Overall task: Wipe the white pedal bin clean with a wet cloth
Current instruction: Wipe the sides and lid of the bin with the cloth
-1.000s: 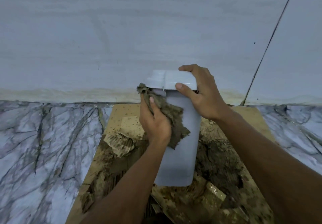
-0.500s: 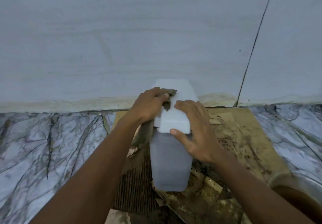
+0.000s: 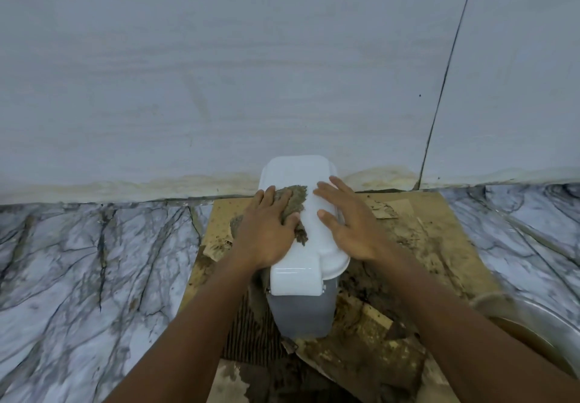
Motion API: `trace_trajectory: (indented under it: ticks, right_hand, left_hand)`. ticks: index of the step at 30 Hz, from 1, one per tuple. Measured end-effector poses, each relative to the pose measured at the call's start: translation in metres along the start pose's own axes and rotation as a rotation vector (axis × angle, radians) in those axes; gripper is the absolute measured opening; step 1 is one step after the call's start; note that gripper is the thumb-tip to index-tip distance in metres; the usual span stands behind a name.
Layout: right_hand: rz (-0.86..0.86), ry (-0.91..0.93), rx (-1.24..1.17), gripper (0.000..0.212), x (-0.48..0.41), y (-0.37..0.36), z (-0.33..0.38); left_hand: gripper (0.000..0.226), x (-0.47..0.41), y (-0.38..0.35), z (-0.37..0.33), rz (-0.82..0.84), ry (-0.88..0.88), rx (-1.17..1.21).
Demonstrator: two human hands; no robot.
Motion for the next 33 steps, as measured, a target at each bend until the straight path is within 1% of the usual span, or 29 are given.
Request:
trace_trajectory:
  ticks: [4,6,11,13,15,17,19,22,25,29,31,33]
  right_hand:
    - [0.212,0.022,0.205,0.054,-0.024,-0.018,0.002]
    - [0.228,0.044,0.258,0.054,-0.019,-0.025,0.003]
    - [0.099,0.076,0.231,0.058,0.014,-0.017,0.003]
    - [0.021,0.074,0.225,0.059,0.036,-0.014,0.006]
    - [-0.082,0.044,0.231,0.059,0.058,-0.011,0.008]
    - [-0.14,-0.015,0.248,0.062,0.068,-0.007,0.005]
    - [-0.133,-0.085,0.277,0.064,0.064,-0.003,-0.003]
    - [-0.079,-0.158,0.271,0.055,0.044,0.004,-0.019]
    - [-0.004,-0.188,0.272,0.053,0.021,0.007,-0.026]
    - [0.11,-0.157,0.267,0.055,-0.007,0.001,-0.023]
    - [0.148,-0.116,0.257,0.056,-0.02,0.001,-0.023]
    - [0.185,-0.088,0.234,0.056,-0.033,0.004,-0.027]
  left_hand:
    - [0.063,0.013,-0.006,-0.005,-0.018,-0.006,-0.021]
    - [0.064,0.021,-0.009,-0.006,-0.037,-0.016,-0.015]
    - [0.064,0.041,-0.016,-0.025,-0.065,-0.113,-0.019]
    - [0.065,0.049,-0.021,-0.032,-0.065,-0.166,-0.026]
    - [0.065,0.054,-0.026,-0.039,-0.046,-0.219,-0.025]
    - [0.064,0.053,-0.028,-0.045,-0.029,-0.246,-0.029]
    - [0.064,0.047,-0.027,-0.051,-0.026,-0.227,-0.059]
    - [0.062,0.042,-0.029,-0.06,-0.042,-0.184,-0.146]
    - [0.06,0.048,-0.033,-0.064,-0.122,-0.148,-0.202]
    - [0.063,0.055,-0.031,-0.055,-0.307,-0.086,-0.177]
    - [0.06,0.053,-0.022,-0.048,-0.418,-0.1,-0.16]
    - [0.056,0.046,-0.012,-0.041,-0.486,-0.122,-0.153]
Point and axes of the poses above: each hand's wrist, its own x-axis away from the middle knuckle, its own y-axis out of the back of the hand, z = x × y, the point moved 10 cm from there along -x, towards the middle knuckle, and after that the axes turned 13 degrees about z, right-handed, at the moved point
